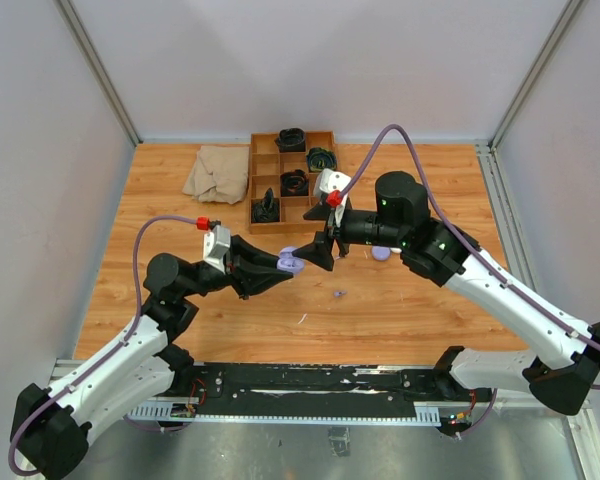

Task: Insert the wireless bluetooth earbuds into the charging case
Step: Open the charging case.

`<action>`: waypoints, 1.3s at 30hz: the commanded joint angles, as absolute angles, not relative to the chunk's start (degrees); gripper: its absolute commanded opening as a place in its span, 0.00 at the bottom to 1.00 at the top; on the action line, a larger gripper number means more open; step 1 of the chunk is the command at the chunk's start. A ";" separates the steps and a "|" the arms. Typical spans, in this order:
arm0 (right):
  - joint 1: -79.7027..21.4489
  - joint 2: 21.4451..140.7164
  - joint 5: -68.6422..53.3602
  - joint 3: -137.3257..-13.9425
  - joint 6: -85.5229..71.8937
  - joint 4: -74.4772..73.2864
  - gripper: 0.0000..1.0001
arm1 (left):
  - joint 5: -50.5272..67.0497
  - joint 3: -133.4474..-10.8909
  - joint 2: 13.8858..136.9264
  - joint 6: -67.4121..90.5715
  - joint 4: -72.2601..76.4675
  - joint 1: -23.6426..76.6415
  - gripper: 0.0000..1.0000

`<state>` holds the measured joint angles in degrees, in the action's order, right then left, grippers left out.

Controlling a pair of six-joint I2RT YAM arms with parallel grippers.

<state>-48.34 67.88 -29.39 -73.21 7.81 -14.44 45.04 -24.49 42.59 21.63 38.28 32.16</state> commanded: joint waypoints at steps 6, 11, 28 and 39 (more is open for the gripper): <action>-47.81 67.42 -27.07 -75.92 7.21 -15.35 0.78 | 43.53 -23.55 42.67 20.28 39.73 32.62 0.00; -47.21 66.86 -24.76 -76.66 6.85 -18.70 0.80 | 38.95 -22.93 41.40 16.57 38.18 32.63 0.00; -41.62 65.83 -10.74 -70.93 -0.72 -27.99 0.80 | 35.24 -25.86 43.88 -5.94 26.78 30.82 0.00; -40.57 72.74 0.91 -65.26 -4.73 -29.51 0.80 | 39.42 -23.32 41.45 -15.77 29.47 27.96 0.00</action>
